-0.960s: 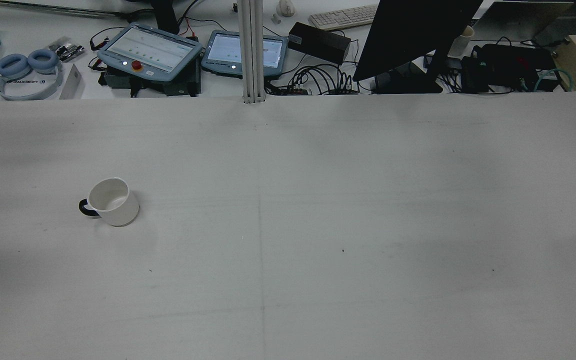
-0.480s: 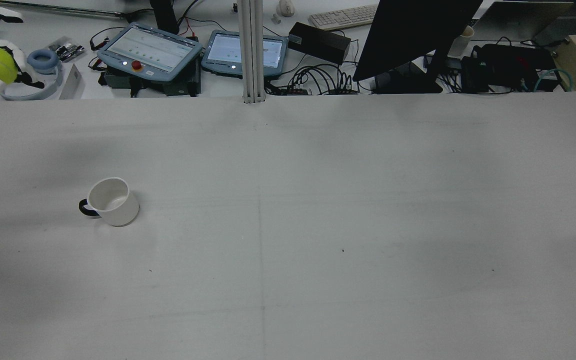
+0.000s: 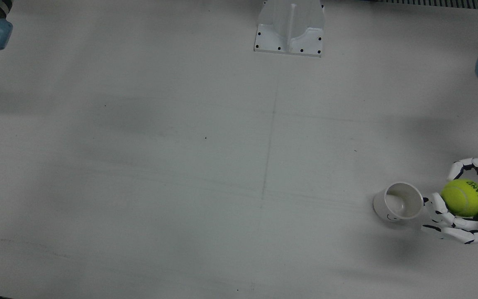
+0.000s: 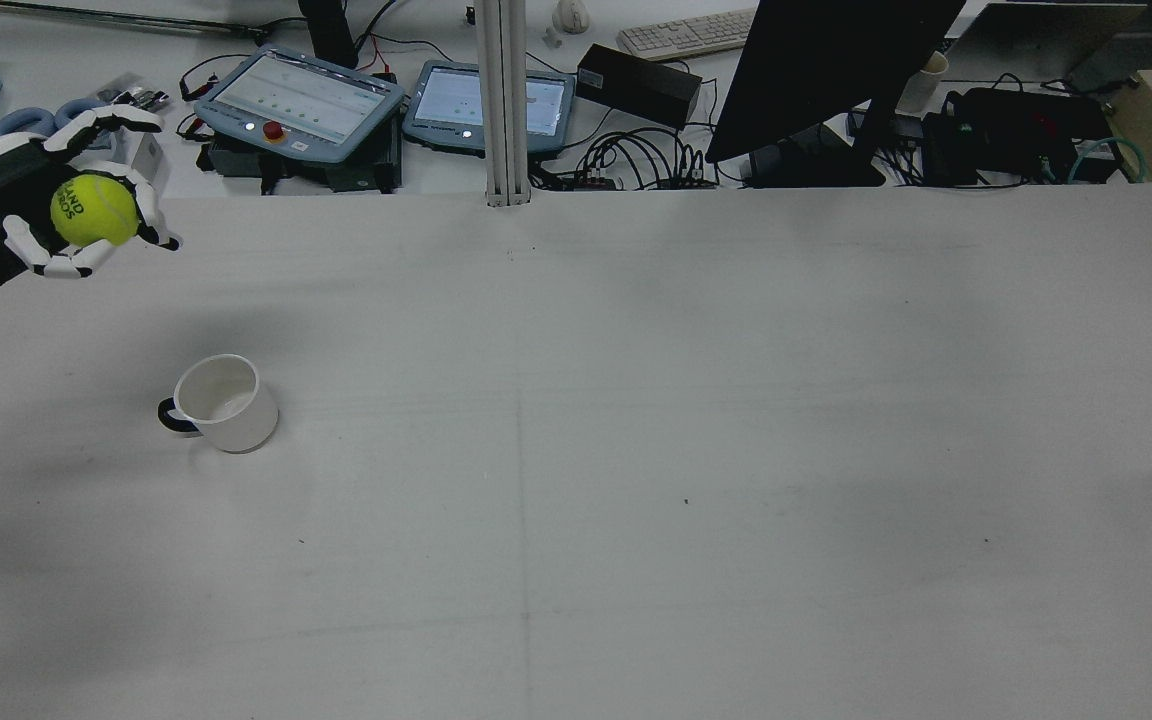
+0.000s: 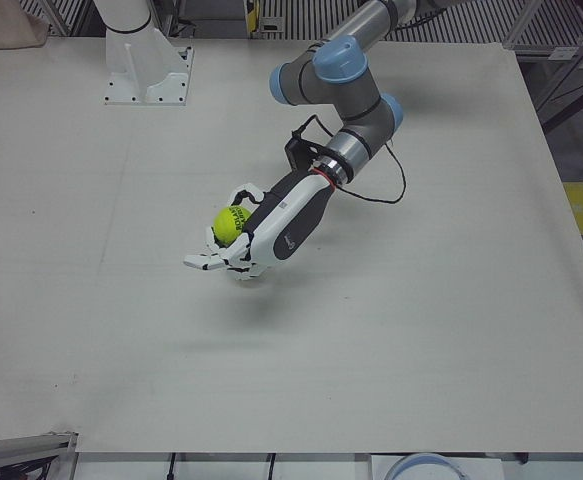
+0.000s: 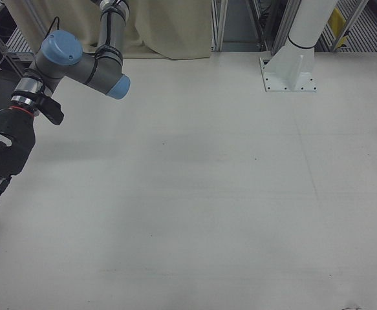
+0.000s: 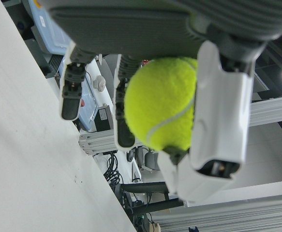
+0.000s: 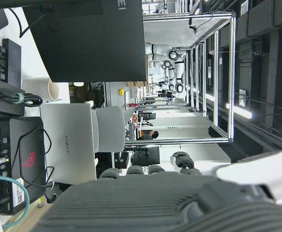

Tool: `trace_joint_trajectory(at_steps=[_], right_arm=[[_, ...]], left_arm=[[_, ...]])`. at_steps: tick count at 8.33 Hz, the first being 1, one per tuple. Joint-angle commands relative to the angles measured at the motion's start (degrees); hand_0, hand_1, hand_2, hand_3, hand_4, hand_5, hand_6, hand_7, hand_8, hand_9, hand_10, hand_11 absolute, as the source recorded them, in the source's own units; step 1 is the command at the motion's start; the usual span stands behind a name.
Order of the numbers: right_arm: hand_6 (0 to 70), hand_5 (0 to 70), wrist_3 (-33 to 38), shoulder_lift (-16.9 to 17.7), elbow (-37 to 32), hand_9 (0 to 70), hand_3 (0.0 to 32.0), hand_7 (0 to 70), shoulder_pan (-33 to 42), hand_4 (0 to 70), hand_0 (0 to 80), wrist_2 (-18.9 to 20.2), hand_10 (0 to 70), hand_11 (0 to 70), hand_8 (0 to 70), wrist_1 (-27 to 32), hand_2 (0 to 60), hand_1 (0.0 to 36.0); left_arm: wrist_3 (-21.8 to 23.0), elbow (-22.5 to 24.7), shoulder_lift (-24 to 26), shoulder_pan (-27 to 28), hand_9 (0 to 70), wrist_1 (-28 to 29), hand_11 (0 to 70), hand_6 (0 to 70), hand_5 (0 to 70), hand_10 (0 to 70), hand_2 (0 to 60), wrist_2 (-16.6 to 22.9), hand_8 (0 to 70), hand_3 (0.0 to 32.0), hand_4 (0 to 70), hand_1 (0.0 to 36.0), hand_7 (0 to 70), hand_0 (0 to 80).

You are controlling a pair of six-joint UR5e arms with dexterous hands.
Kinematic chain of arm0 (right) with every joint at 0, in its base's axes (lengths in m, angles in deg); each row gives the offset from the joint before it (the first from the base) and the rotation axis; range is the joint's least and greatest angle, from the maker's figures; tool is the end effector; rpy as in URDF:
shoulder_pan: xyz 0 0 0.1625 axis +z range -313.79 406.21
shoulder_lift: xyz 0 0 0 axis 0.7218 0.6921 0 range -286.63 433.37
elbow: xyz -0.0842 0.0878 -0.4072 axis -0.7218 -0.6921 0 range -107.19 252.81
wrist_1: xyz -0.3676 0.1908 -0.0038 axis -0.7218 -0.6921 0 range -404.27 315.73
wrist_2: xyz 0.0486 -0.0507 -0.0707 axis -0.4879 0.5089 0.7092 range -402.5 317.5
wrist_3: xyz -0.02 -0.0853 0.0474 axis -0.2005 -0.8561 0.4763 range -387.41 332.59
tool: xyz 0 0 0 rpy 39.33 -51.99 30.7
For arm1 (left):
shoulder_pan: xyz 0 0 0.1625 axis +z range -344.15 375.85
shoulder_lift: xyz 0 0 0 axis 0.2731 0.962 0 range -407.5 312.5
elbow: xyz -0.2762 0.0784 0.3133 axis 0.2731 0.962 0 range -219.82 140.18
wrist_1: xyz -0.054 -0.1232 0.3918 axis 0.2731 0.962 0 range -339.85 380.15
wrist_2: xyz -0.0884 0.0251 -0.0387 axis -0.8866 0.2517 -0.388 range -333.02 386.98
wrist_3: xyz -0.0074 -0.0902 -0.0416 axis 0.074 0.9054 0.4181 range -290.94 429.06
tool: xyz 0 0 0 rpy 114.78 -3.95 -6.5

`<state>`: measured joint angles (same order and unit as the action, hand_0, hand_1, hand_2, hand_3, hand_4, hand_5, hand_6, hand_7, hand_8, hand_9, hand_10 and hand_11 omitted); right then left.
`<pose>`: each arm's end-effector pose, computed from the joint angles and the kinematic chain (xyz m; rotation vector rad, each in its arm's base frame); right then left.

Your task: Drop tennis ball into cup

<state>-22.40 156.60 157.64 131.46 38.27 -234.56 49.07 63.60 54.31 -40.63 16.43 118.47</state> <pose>0.1055 -0.5347 0.6870 -0.0169 1.9812 -2.2967 0.2064 -0.5481 0.4675 -0.2830 2.2176 -1.3458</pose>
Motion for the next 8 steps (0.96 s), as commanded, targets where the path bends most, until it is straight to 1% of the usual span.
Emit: trace_joint_trajectory(at_steps=[1, 2, 3, 4, 5, 6, 7, 8], right_arm=[[0.0, 0.0, 0.0, 0.0, 0.0, 0.0, 0.0, 0.0, 0.0, 0.0, 0.0, 0.0, 0.0, 0.0, 0.0, 0.0, 0.0, 0.0], [0.0, 0.0, 0.0, 0.0, 0.1, 0.0, 0.0, 0.0, 0.0, 0.0, 0.0, 0.0, 0.0, 0.0, 0.0, 0.0, 0.0, 0.0], [0.0, 0.0, 0.0, 0.0, 0.1, 0.0, 0.0, 0.0, 0.0, 0.0, 0.0, 0.0, 0.0, 0.0, 0.0, 0.0, 0.0, 0.0], [0.0, 0.0, 0.0, 0.0, 0.1, 0.0, 0.0, 0.0, 0.0, 0.0, 0.0, 0.0, 0.0, 0.0, 0.0, 0.0, 0.0, 0.0], [0.0, 0.0, -0.1, 0.0, 0.1, 0.0, 0.0, 0.0, 0.0, 0.0, 0.0, 0.0, 0.0, 0.0, 0.0, 0.0, 0.0, 0.0], [0.0, 0.0, 0.0, 0.0, 0.1, 0.0, 0.0, 0.0, 0.0, 0.0, 0.0, 0.0, 0.0, 0.0, 0.0, 0.0, 0.0, 0.0], [0.0, 0.0, -0.1, 0.0, 0.1, 0.0, 0.0, 0.0, 0.0, 0.0, 0.0, 0.0, 0.0, 0.0, 0.0, 0.0, 0.0, 0.0], [0.0, 0.0, 0.0, 0.0, 0.1, 0.0, 0.0, 0.0, 0.0, 0.0, 0.0, 0.0, 0.0, 0.0, 0.0, 0.0, 0.0, 0.0]], left_arm=[[-0.9, -1.8, 0.0, 1.7, 39.4, 1.5, 29.6, 70.0, 32.9, 17.8, 60.0, -0.5, 46.6, 32.0, 0.5, 36.0, 59.7, 80.0], [-0.9, -1.6, -0.1, 2.0, 33.6, 1.7, 29.2, 68.8, 31.9, 17.5, 60.0, -0.5, 43.4, 32.0, 0.0, 36.0, 52.1, 80.0], [-1.0, -1.1, -0.1, 2.2, 19.8, 1.6, 27.3, 49.1, 27.3, 16.1, 49.1, -0.4, 32.9, 32.0, 0.0, 36.0, 32.9, 80.0], [-1.4, -1.1, -1.2, 3.2, 12.6, 2.0, 24.6, 40.0, 23.3, 14.6, 43.8, -0.4, 27.3, 32.0, 0.0, 36.0, 22.0, 80.0], [-1.4, -1.0, -2.5, 3.5, 11.9, 2.9, 22.8, 19.7, 18.6, 13.6, 39.2, -0.4, 22.6, 32.0, 0.0, 36.0, 23.1, 73.6], [-1.4, -0.9, -3.4, 3.4, 11.0, 3.7, 22.4, 23.2, 18.9, 13.4, 38.8, -0.4, 22.9, 32.0, 0.0, 35.7, 21.2, 68.6], [-1.4, -0.9, -4.3, 3.4, 10.5, 4.1, 22.0, 22.7, 18.4, 13.2, 39.0, -0.4, 22.5, 32.0, 0.0, 35.4, 21.3, 66.1], [-1.3, -0.9, -4.4, 3.4, 9.6, 4.2, 21.9, 42.3, 22.4, 13.1, 42.6, -0.4, 26.2, 32.0, 0.0, 34.7, 17.2, 65.3]])
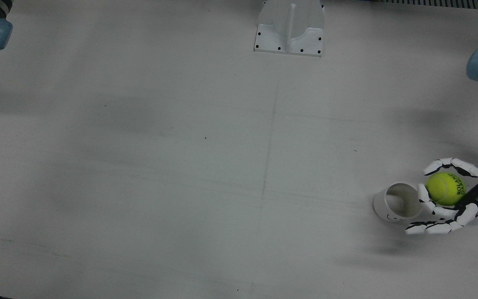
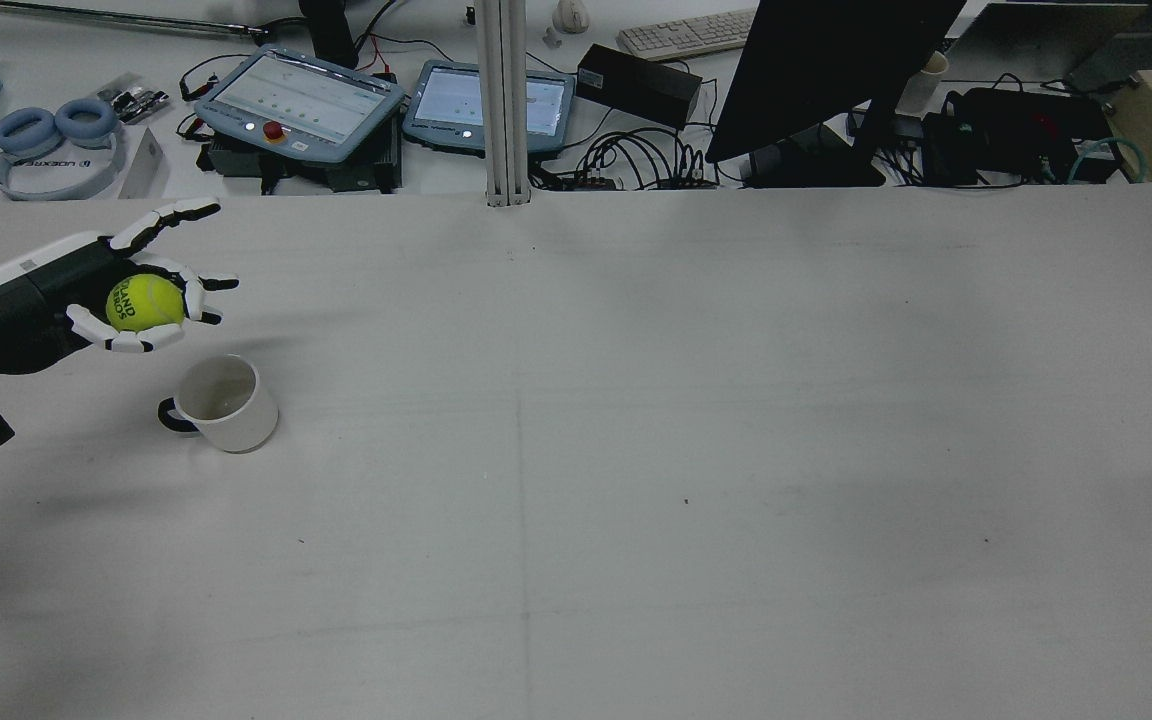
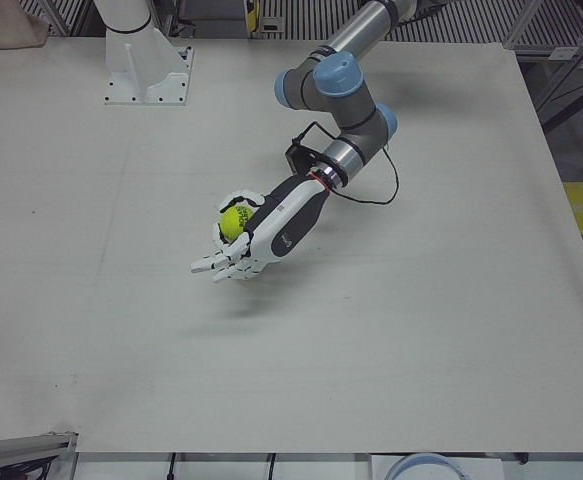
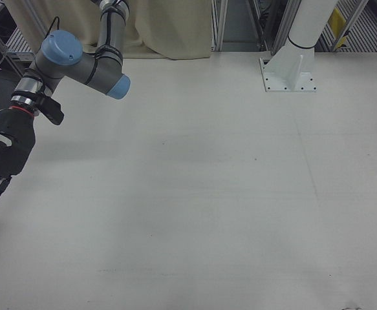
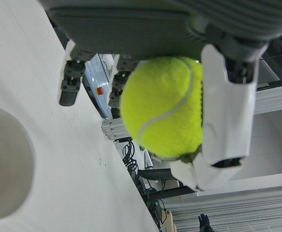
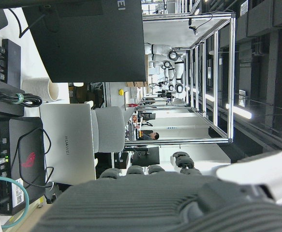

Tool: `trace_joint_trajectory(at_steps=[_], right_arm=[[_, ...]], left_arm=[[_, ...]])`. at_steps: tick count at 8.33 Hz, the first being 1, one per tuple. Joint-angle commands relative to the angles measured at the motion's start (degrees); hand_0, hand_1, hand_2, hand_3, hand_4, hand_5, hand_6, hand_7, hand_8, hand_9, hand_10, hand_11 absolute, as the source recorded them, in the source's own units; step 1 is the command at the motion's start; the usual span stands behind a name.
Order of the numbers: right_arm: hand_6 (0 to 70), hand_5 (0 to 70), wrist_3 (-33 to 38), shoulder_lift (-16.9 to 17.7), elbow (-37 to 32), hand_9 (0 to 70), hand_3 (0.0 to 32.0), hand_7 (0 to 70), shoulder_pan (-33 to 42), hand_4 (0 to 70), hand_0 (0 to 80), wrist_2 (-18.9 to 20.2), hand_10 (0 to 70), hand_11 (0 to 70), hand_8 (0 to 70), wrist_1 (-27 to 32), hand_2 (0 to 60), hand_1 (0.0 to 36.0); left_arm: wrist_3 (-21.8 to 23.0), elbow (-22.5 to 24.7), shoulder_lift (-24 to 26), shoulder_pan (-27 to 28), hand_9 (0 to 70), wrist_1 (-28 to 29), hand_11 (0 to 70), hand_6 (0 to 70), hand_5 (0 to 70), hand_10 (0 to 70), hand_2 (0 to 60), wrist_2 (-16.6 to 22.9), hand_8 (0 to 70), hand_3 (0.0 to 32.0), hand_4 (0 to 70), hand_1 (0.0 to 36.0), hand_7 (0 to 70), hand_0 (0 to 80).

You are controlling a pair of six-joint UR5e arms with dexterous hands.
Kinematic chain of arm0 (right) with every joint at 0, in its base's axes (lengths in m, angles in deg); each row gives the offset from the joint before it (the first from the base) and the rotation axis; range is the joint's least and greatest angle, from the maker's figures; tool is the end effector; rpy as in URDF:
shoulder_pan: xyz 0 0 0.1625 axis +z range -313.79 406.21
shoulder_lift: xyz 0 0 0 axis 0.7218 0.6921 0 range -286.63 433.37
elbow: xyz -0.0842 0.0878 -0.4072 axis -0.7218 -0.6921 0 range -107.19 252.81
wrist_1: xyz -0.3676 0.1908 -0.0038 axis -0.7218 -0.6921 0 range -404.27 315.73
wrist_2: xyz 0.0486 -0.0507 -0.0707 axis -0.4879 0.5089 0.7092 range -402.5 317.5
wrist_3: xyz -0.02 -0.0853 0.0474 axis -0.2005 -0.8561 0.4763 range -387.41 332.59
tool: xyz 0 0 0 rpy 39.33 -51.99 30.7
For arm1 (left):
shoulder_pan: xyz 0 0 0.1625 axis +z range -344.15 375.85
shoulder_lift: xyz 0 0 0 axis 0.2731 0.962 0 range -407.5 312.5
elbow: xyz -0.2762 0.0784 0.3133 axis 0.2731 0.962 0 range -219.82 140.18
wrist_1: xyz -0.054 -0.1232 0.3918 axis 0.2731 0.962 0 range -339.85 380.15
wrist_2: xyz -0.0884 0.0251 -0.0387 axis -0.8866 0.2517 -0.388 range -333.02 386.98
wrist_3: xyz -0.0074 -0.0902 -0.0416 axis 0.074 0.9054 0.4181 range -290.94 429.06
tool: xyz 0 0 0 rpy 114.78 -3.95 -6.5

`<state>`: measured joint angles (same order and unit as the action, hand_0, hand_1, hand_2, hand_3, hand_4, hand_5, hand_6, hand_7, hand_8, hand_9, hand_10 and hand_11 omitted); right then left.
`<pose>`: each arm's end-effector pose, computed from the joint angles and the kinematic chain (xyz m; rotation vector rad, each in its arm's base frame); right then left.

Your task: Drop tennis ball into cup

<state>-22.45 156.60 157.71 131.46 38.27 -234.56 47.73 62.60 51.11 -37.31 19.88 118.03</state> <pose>0.1055 -0.5348 0.6864 -0.0176 1.9829 -2.2960 0.2295 -0.5255 0.4998 -0.3111 2.1812 -1.3194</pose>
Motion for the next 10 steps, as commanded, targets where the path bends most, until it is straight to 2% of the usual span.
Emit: trace_joint_trajectory(at_steps=[1, 2, 3, 4, 5, 6, 7, 8, 9, 10], right_arm=[[0.0, 0.0, 0.0, 0.0, 0.0, 0.0, 0.0, 0.0, 0.0, 0.0, 0.0, 0.0, 0.0, 0.0, 0.0, 0.0, 0.0, 0.0], [0.0, 0.0, 0.0, 0.0, 0.0, 0.0, 0.0, 0.0, 0.0, 0.0, 0.0, 0.0, 0.0, 0.0, 0.0, 0.0, 0.0, 0.0], [0.0, 0.0, 0.0, 0.0, 0.0, 0.0, 0.0, 0.0, 0.0, 0.0, 0.0, 0.0, 0.0, 0.0, 0.0, 0.0, 0.0, 0.0], [0.0, 0.0, 0.0, 0.0, 0.0, 0.0, 0.0, 0.0, 0.0, 0.0, 0.0, 0.0, 0.0, 0.0, 0.0, 0.0, 0.0, 0.0], [0.0, 0.0, 0.0, 0.0, 0.0, 0.0, 0.0, 0.0, 0.0, 0.0, 0.0, 0.0, 0.0, 0.0, 0.0, 0.0, 0.0, 0.0], [0.0, 0.0, 0.0, 0.0, 0.0, 0.0, 0.0, 0.0, 0.0, 0.0, 0.0, 0.0, 0.0, 0.0, 0.0, 0.0, 0.0, 0.0], [0.0, 0.0, 0.0, 0.0, -0.1, 0.0, 0.0, 0.0, 0.0, 0.0, 0.0, 0.0, 0.0, 0.0, 0.0, 0.0, 0.0, 0.0], [0.0, 0.0, 0.0, 0.0, -0.1, 0.0, 0.0, 0.0, 0.0, 0.0, 0.0, 0.0, 0.0, 0.0, 0.0, -0.1, 0.0, 0.0], [0.0, 0.0, 0.0, 0.0, -0.1, 0.0, 0.0, 0.0, 0.0, 0.0, 0.0, 0.0, 0.0, 0.0, 0.0, 0.0, 0.0, 0.0], [0.0, 0.0, 0.0, 0.0, -0.1, 0.0, 0.0, 0.0, 0.0, 0.0, 0.0, 0.0, 0.0, 0.0, 0.0, 0.0, 0.0, 0.0]], left_arm=[[0.0, 0.0, -1.2, 0.2, 9.6, 0.9, 21.7, 30.6, 19.9, 13.0, 40.7, 0.0, 23.6, 32.0, 0.0, 34.7, 19.1, 64.1], [-0.1, -0.1, -1.2, 0.4, 8.4, 0.9, 20.8, 26.1, 18.3, 12.5, 37.7, 0.0, 21.9, 32.0, 0.0, 32.5, 18.5, 61.3], [0.0, -0.1, -1.1, 0.4, 6.0, 0.9, 19.0, 40.7, 19.8, 11.6, 35.4, 0.0, 23.7, 32.0, 0.0, 26.5, 13.8, 56.2], [0.0, -0.3, -1.1, 0.5, 4.7, 0.8, 16.1, 27.9, 16.2, 9.9, 29.8, 0.0, 20.1, 32.0, 0.0, 22.9, 14.2, 52.4], [0.3, -0.3, -1.0, 0.4, 4.5, 0.8, 15.7, 35.8, 16.6, 9.6, 31.4, 0.1, 21.7, 32.0, 0.0, 22.7, 12.5, 52.2], [1.1, 0.0, -0.8, 0.3, 5.1, 0.8, 16.3, 20.3, 15.0, 9.9, 30.4, 0.4, 18.7, 32.0, 0.0, 24.7, 15.4, 53.2], [4.3, -0.4, -1.0, -1.3, 4.7, 0.6, 17.0, 39.8, 19.2, 10.2, 35.2, 0.4, 22.1, 32.0, 0.0, 25.6, 12.1, 55.0], [5.9, -1.3, -1.0, -8.6, 4.9, -0.1, 17.6, 43.9, 20.2, 10.6, 37.8, 0.4, 22.5, 32.0, 0.0, 26.9, 11.8, 56.0], [5.9, -3.6, -0.5, -14.5, 5.9, 0.1, 18.7, 36.6, 19.2, 11.2, 39.0, 1.0, 20.8, 32.0, 0.0, 29.8, 14.0, 58.4], [6.0, -5.4, -0.4, -19.4, 6.1, 0.1, 20.9, 48.7, 21.9, 12.6, 42.5, 1.0, 22.7, 32.0, 0.0, 31.1, 13.2, 60.6]])
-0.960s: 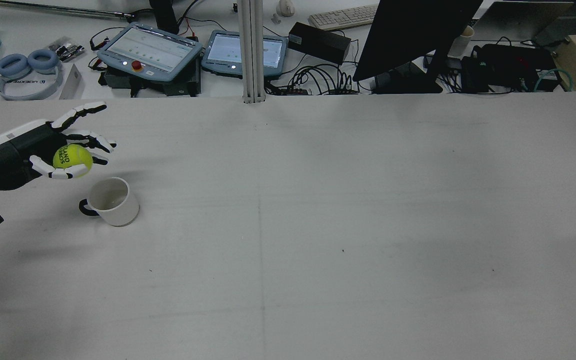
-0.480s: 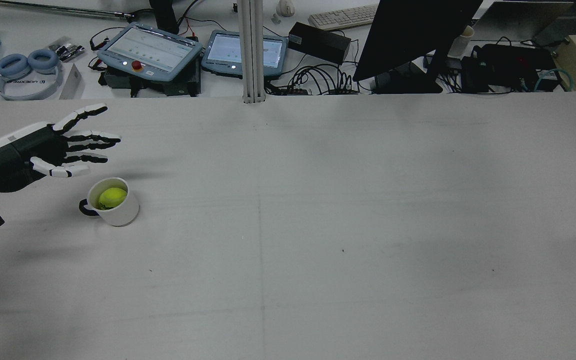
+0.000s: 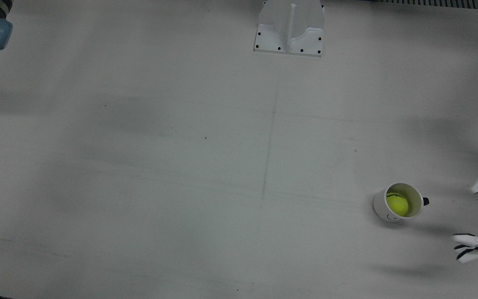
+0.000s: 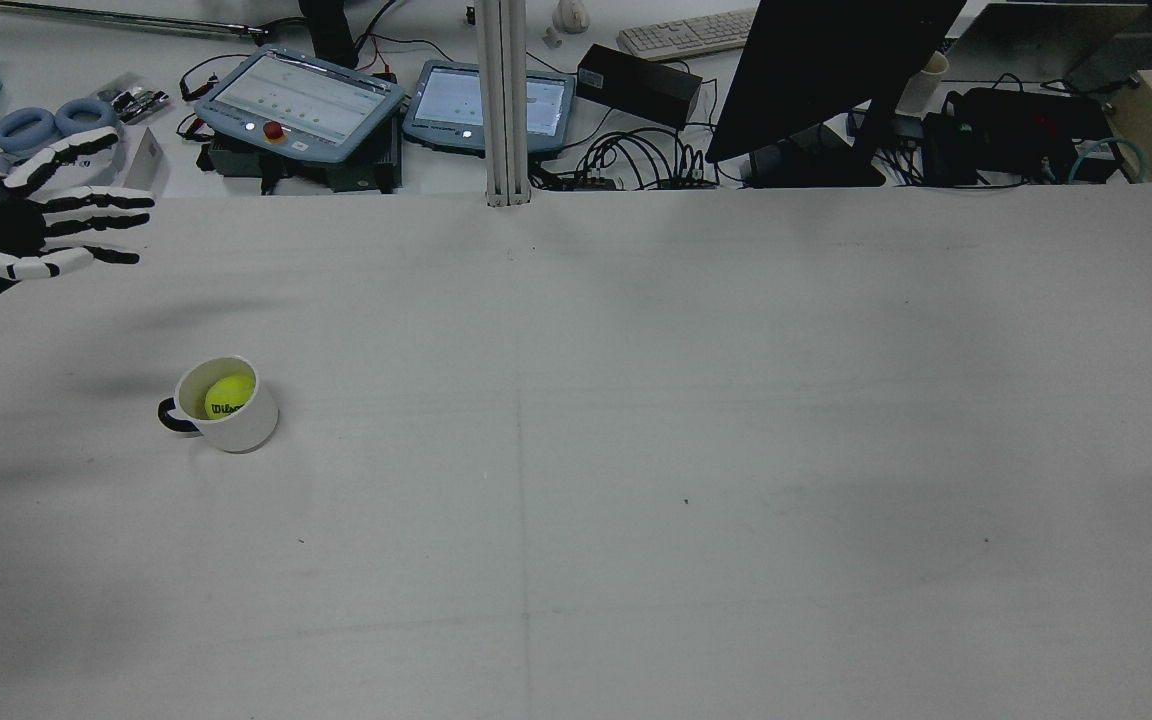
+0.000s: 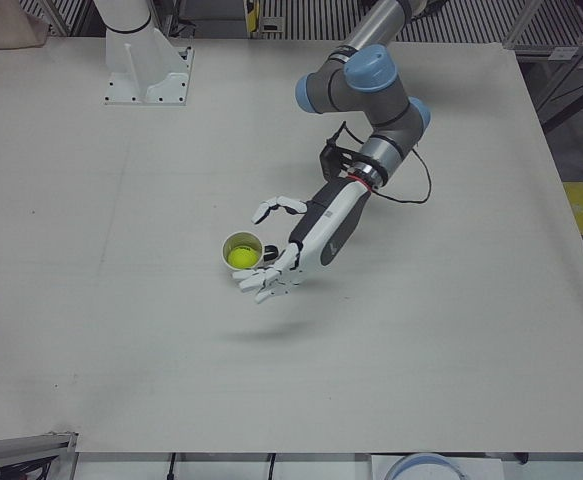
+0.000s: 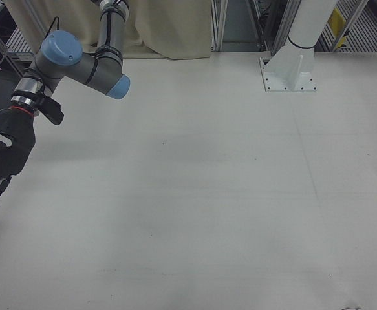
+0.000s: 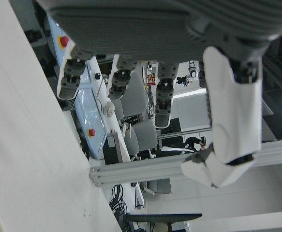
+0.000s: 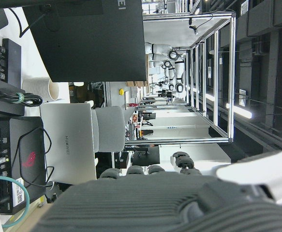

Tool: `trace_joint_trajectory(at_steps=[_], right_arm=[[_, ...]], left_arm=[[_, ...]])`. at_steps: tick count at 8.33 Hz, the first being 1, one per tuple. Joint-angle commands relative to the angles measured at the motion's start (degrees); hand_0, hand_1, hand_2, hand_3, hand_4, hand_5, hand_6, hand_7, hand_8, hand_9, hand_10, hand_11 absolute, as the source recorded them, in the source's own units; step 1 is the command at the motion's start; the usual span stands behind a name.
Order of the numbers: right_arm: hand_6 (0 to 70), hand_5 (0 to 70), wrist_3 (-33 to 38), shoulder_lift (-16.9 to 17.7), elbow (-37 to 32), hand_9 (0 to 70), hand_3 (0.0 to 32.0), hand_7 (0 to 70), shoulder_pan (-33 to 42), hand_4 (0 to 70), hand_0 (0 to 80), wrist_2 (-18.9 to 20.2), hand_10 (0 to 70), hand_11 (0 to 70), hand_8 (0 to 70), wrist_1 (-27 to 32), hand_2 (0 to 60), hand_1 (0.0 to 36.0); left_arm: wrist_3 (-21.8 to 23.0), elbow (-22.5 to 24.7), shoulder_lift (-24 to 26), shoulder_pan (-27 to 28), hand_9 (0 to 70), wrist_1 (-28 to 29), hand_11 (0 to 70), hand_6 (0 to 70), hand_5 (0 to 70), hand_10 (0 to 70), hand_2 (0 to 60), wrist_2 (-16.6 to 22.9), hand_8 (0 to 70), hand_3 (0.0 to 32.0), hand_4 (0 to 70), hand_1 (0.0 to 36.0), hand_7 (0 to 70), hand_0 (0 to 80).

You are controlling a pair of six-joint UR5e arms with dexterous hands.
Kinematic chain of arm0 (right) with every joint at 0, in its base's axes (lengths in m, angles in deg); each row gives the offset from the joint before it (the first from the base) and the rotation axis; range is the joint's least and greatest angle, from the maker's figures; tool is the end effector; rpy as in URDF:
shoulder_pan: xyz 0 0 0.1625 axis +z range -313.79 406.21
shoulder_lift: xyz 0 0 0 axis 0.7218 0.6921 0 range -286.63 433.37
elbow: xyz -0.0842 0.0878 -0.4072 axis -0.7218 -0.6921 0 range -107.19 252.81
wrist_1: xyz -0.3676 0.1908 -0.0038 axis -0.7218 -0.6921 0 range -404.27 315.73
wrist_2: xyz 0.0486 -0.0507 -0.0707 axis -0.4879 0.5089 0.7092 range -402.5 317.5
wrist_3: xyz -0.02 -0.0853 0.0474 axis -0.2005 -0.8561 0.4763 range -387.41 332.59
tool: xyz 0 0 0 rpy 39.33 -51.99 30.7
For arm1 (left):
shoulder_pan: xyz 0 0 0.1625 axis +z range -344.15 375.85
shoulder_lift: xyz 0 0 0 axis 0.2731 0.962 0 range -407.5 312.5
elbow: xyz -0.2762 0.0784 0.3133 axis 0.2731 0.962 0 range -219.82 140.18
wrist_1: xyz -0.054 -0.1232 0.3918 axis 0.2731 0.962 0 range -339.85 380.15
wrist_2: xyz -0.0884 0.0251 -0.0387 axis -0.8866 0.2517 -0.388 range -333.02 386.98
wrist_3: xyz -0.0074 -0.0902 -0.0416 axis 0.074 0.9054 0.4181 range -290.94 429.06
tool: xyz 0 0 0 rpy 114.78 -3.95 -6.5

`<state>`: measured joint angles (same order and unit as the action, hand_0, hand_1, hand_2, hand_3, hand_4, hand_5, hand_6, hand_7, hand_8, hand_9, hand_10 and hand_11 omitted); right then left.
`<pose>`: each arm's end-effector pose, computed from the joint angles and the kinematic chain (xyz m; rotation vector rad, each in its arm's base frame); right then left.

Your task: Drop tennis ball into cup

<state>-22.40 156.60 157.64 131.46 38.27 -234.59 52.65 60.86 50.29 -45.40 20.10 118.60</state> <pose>0.1055 -0.5347 0.6870 -0.0170 1.9806 -2.2973 0.1529 -0.5498 0.5224 -0.2618 2.2100 -1.4693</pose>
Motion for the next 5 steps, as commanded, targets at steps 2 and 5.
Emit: trace_joint_trajectory(at_steps=[2, 5], right_arm=[[0.0, 0.0, 0.0, 0.0, 0.0, 0.0, 0.0, 0.0, 0.0, 0.0, 0.0, 0.0, 0.0, 0.0, 0.0, 0.0, 0.0, 0.0], [0.0, 0.0, 0.0, 0.0, -0.2, 0.0, 0.0, 0.0, -0.1, 0.0, 0.0, 0.0, 0.0, 0.0, 0.0, 0.0, 0.0, 0.0]], left_arm=[[1.1, -4.2, 0.6, -17.9, 8.2, -0.7, 23.7, 34.3, 19.9, 14.2, 42.4, 1.3, 19.7, 32.0, 0.0, 35.5, 18.6, 66.6], [1.0, -4.2, 3.2, -18.1, 10.1, -2.6, 25.4, 27.4, 19.2, 15.3, 40.9, 1.4, 19.2, 32.0, 0.0, 35.9, 22.0, 77.0]])
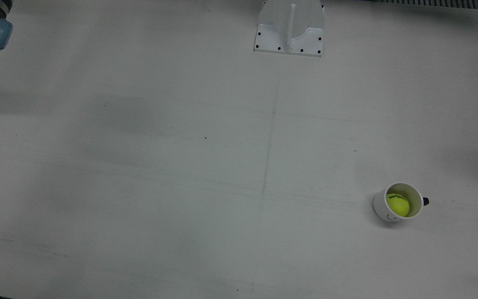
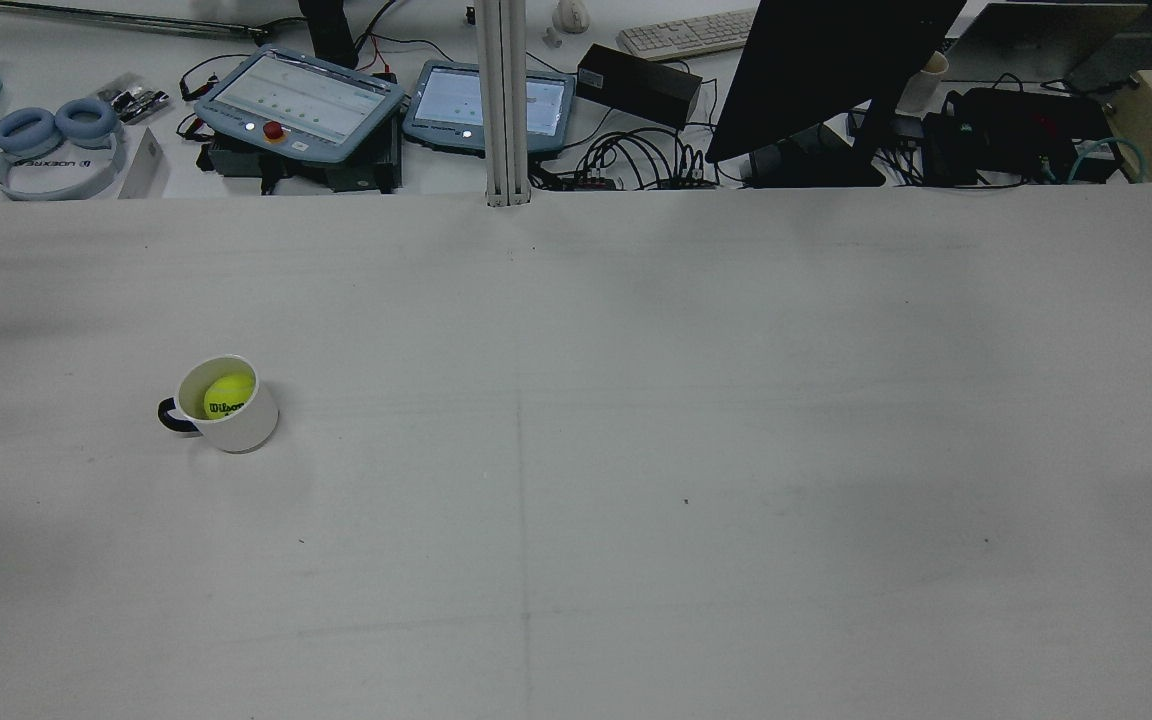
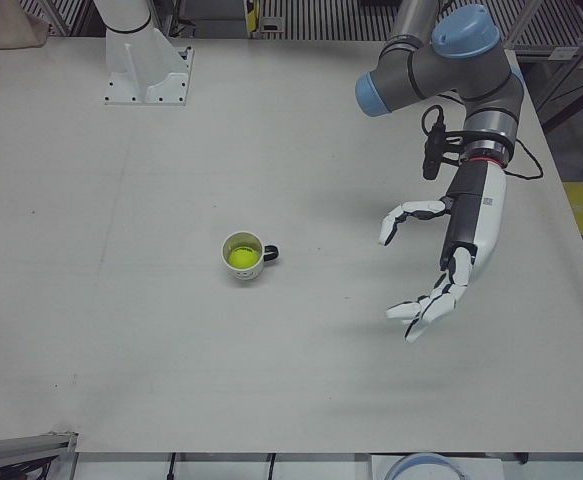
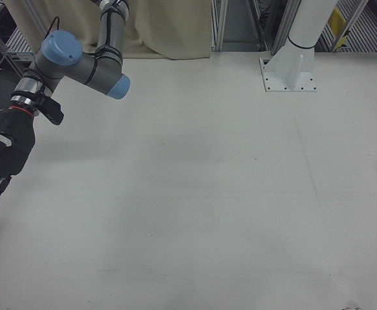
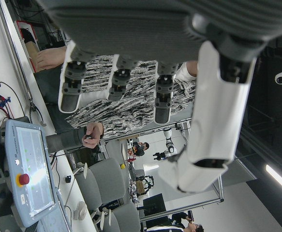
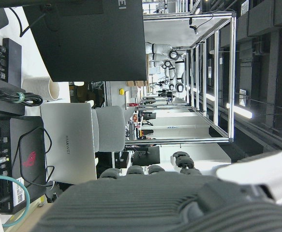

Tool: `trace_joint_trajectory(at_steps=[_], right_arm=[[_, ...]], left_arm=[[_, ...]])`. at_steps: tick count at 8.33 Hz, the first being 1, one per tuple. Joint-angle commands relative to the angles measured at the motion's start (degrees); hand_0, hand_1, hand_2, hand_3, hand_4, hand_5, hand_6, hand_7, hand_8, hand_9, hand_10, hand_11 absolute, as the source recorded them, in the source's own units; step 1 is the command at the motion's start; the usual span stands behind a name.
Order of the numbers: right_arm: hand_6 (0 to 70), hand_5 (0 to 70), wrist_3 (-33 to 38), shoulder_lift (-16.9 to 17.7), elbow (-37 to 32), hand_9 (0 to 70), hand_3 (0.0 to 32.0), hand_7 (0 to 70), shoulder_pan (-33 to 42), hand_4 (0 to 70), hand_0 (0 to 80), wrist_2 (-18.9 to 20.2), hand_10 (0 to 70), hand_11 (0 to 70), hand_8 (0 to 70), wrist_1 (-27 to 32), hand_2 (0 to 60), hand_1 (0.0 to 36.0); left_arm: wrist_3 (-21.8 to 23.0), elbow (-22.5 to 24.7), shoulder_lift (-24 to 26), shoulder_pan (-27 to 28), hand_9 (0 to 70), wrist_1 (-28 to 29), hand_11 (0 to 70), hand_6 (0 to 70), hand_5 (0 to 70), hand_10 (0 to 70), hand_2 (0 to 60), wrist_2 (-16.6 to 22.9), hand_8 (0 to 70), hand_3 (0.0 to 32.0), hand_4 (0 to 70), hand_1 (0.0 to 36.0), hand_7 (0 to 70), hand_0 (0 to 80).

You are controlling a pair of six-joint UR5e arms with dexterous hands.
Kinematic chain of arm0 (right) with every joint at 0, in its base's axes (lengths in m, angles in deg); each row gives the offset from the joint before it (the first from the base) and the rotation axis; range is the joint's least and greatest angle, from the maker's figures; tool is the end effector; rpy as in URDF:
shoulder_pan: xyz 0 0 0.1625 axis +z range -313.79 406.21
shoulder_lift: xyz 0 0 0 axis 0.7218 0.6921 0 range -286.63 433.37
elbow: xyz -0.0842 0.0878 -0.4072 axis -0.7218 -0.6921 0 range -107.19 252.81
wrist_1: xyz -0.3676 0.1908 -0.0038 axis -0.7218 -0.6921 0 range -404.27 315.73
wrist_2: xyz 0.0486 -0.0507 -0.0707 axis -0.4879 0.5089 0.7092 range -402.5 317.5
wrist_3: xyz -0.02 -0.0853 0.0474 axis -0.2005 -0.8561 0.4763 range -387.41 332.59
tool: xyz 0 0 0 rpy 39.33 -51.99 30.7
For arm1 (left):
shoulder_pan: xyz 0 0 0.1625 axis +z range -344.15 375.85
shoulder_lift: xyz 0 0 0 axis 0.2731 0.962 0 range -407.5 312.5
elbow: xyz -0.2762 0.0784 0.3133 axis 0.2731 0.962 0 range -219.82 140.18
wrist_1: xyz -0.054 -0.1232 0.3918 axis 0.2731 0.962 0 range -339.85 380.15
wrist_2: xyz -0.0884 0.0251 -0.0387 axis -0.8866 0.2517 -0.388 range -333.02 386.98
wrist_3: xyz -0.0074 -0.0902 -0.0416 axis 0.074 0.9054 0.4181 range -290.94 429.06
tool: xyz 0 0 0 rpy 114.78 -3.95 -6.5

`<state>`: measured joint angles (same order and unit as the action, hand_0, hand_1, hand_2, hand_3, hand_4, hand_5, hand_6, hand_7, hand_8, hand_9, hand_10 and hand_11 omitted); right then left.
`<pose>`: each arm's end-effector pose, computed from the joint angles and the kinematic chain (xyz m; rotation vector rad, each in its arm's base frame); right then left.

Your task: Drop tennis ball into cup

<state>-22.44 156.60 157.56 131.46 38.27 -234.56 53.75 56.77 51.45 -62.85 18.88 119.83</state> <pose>0.1055 -0.5346 0.6877 -0.0178 1.9799 -2.2986 -0.0151 -0.5791 0.5493 0.0352 2.2544 -1.6927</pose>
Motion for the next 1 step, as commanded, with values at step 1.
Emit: trace_joint_trajectory(at_steps=[1], right_arm=[[0.0, 0.0, 0.0, 0.0, -0.1, 0.0, 0.0, 0.0, 0.0, 0.0, 0.0, 0.0, 0.0, 0.0, 0.0, 0.0, 0.0, 0.0]], left_arm=[[-0.1, 0.7, 3.0, -0.7, 10.6, -2.3, 25.3, 18.8, 17.1, 15.2, 39.2, 0.3, 17.7, 32.0, 0.0, 35.9, 24.3, 78.1]])
